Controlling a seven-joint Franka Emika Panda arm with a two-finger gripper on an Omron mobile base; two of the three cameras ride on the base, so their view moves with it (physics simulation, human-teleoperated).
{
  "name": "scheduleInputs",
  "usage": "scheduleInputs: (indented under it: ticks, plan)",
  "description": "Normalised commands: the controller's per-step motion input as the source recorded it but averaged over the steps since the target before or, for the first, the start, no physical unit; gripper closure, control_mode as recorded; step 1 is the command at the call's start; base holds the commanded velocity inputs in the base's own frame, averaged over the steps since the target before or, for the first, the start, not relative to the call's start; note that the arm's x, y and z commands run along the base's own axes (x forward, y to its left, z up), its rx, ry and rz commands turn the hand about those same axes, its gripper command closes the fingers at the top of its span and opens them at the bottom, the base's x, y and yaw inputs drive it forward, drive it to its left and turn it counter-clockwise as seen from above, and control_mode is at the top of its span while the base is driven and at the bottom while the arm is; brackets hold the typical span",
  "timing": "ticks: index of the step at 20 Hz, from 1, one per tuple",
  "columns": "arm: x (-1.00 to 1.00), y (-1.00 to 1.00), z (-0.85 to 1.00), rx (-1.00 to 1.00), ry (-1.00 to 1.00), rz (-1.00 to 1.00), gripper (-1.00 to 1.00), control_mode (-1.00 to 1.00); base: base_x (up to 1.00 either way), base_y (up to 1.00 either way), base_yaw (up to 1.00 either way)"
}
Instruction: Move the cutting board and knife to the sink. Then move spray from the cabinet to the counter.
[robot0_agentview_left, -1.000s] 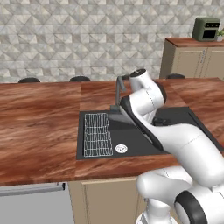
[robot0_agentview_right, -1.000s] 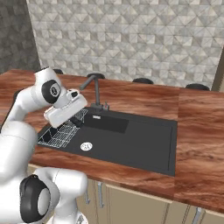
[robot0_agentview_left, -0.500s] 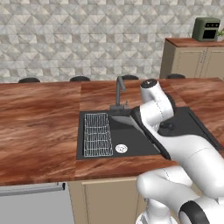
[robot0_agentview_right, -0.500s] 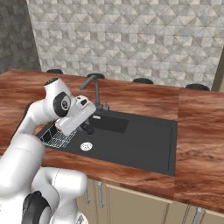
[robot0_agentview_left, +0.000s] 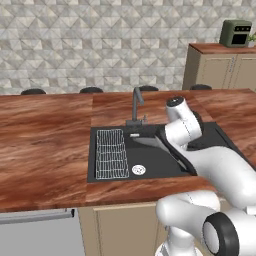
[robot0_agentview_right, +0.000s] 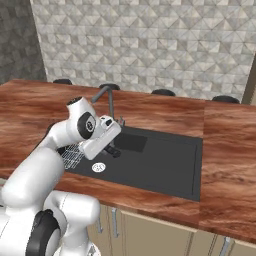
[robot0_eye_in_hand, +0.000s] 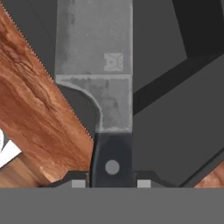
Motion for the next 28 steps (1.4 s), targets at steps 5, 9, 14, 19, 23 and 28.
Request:
scheduleInputs:
  ticks: [5,9,14,19,23,28]
  plan:
    - [0.25,-0.05,-0.34,-0.08,0.0,0.0,1.0,-1.0,0.0,0.0,0.0]
    - [0.24,0.0,-0.36,-0.08,0.0,0.0,1.0,-1.0,0.0,0.0,0.0]
    - [0.28,-0.01,-0.32,-0.06,0.01,0.0,1.0,-1.0,0.0,0.0,0.0]
    - [0.32,-0.01,-0.24,-0.05,0.04,0.0,1.0,-1.0,0.0,0.0,0.0]
    - [0.36,0.01,-0.14,-0.04,0.01,0.0,1.0,-1.0,0.0,0.0,0.0]
    - [0.37,0.13,-0.03,-0.01,0.01,0.02,1.0,-1.0,0.0,0.0,0.0]
